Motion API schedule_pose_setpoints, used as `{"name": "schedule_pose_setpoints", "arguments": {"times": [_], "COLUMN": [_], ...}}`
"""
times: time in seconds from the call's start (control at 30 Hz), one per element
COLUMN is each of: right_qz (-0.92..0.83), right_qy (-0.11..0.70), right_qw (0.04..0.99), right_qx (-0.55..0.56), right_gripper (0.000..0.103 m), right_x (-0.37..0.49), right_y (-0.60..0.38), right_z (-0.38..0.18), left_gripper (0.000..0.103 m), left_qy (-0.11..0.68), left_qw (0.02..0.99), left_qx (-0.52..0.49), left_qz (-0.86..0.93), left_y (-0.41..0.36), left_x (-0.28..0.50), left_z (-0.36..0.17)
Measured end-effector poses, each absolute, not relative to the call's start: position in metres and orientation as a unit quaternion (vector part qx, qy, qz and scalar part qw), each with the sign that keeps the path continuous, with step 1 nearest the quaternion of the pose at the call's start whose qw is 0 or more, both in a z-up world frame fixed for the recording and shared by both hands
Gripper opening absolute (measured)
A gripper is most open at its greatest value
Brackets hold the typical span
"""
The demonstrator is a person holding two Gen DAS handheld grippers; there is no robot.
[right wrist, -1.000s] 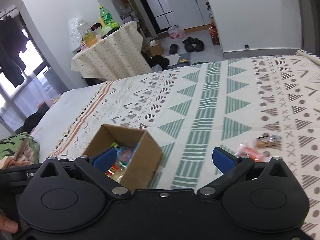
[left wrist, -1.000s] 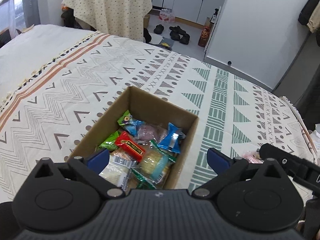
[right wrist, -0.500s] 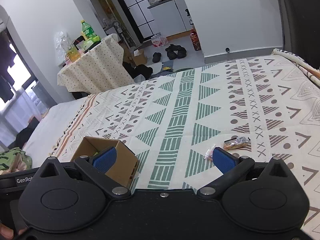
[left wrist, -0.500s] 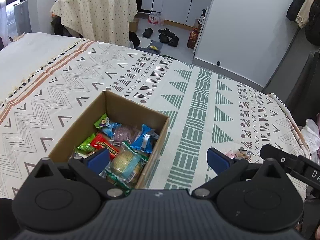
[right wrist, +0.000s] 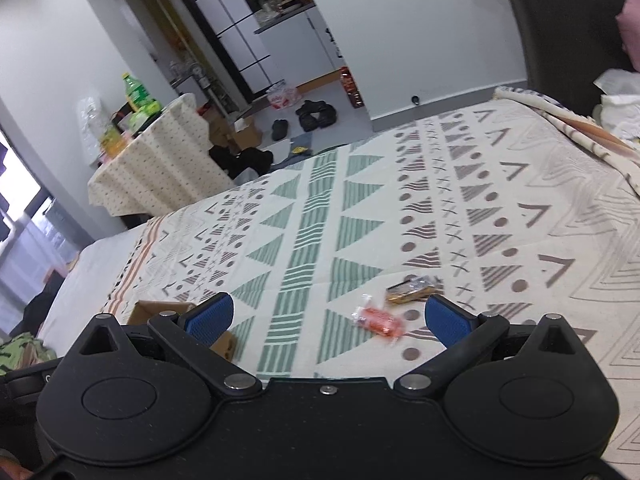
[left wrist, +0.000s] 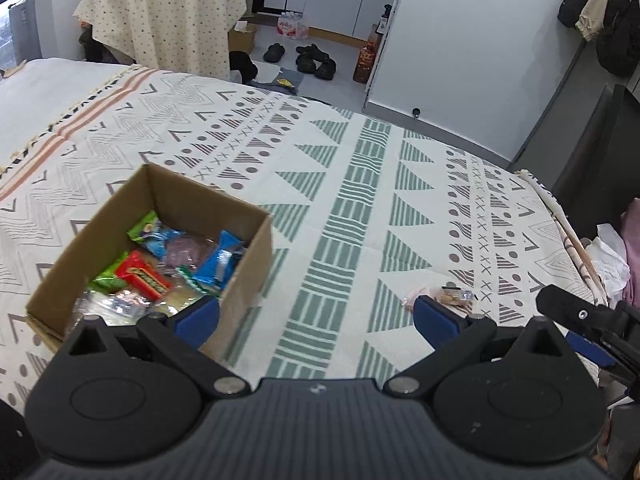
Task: Organize snacks
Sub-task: 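Move both tools back toward the orange packet and clear-wrapped snack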
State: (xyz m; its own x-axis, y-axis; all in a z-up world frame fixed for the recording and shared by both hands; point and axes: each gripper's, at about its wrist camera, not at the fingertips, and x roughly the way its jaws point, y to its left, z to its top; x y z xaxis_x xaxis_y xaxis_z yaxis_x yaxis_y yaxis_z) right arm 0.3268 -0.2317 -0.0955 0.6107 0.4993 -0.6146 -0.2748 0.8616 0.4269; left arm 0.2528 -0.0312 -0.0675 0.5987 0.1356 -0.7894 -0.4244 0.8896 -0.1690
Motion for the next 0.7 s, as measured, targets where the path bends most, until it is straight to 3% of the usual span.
{"name": "schedule_pose_setpoints", "arguments": {"times": [0.3,0.57,0.7], "right_qz": [0.184,0.159,0.151], "right_qy": [0.411,0.418,0.425], "right_qw": [0.875,0.87,0.865], "right_qx": [0.178,0.208,0.219], "right_gripper": [0.099,0.082,0.077], "right_x": [0.347,0.361,0.369], "right_y": [-0.255,-0.274,-0.277], "right_z": [-0.129,-0.146,-0.156], "left_gripper": [0.102,0.1,0.091], "left_qy": [0.425,0.436,0.442], "left_qw": [0.875,0.867,0.862], "left_qx": [-0.185,-0.21,-0.224], "left_qz": [0.14,0.12,0.109], "left_y": [-0.046,-0.057,-0.064], "left_x": [0.278,0.303,0.316], "left_z": [-0.091,-0.118,-0.132]}}
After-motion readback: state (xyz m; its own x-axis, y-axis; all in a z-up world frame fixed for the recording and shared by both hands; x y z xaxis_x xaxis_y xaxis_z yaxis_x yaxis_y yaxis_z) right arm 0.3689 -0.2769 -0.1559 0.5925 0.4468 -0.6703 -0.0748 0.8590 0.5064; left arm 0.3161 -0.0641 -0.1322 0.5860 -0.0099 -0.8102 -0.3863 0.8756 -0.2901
